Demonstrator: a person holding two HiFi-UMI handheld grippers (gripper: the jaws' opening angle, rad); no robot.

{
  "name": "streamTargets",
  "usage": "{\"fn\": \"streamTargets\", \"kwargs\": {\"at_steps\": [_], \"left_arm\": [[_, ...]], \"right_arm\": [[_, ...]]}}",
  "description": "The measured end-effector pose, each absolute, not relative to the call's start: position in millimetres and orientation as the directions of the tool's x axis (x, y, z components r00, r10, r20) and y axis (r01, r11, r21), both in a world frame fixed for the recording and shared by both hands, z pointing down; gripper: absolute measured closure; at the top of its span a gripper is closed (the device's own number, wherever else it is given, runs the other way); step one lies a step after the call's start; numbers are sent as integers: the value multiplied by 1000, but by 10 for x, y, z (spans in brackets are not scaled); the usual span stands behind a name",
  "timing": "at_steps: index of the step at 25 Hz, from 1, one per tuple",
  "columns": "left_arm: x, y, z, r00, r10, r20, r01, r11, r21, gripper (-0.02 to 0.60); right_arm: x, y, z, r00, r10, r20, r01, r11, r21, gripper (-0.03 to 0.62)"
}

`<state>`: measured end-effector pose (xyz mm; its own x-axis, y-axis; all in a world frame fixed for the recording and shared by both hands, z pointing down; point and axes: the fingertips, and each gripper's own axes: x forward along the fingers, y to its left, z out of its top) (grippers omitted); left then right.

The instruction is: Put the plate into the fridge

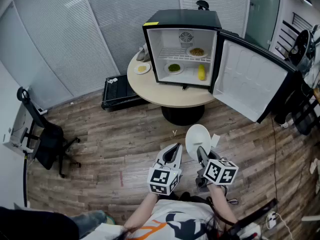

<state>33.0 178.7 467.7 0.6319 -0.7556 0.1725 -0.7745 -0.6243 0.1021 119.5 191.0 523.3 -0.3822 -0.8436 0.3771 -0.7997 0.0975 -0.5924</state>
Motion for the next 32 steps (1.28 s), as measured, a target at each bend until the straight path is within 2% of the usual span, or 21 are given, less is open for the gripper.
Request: {"fn": "streamTargets", "kwargs": {"at_steps": [5, 21, 32], "left_arm": [[348, 1746, 4649, 622, -765, 169, -783, -615, 97, 569], [367, 1597, 4692, 601, -777, 188, -798, -597, 84, 569], [227, 1053, 4809, 602, -774, 196, -798, -593, 104, 569]], "right_arm": [[1271, 1835, 5141, -359, -864, 352, -803, 94, -589, 572], [1266, 1639, 5200, -410, -848, 337, -761, 114, -639, 572], [1096, 1097, 5305, -429, -828, 361, -751, 105, -652, 572]]}}
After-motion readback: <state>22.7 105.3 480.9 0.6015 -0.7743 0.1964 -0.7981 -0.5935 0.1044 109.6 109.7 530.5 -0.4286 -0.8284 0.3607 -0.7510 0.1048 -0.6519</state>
